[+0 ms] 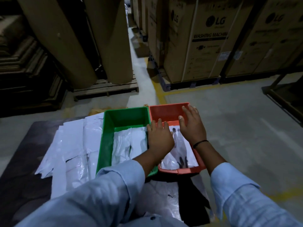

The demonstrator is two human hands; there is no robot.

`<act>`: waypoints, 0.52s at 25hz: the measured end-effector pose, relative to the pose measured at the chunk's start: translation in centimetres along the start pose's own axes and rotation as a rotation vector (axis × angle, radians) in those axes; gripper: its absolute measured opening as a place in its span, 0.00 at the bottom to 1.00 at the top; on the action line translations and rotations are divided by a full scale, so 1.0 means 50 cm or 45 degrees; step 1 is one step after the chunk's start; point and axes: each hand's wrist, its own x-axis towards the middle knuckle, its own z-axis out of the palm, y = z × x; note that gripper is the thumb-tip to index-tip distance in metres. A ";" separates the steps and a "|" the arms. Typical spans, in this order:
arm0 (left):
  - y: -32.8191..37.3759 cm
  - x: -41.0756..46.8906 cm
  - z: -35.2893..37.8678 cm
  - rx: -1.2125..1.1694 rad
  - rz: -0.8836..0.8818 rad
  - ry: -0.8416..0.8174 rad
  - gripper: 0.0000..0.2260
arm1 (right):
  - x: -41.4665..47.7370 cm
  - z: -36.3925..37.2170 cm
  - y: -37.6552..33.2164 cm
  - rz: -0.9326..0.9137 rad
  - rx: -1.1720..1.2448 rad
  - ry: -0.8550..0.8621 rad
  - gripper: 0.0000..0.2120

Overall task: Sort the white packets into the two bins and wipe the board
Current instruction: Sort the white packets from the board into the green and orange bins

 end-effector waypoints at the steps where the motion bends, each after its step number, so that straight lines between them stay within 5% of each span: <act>1: -0.025 -0.010 -0.012 -0.019 -0.034 0.039 0.25 | 0.002 0.010 -0.017 -0.020 0.009 0.000 0.24; 13: -0.413 -0.173 -0.087 -0.060 -0.444 0.257 0.24 | -0.053 0.196 -0.293 -0.237 0.125 -0.182 0.23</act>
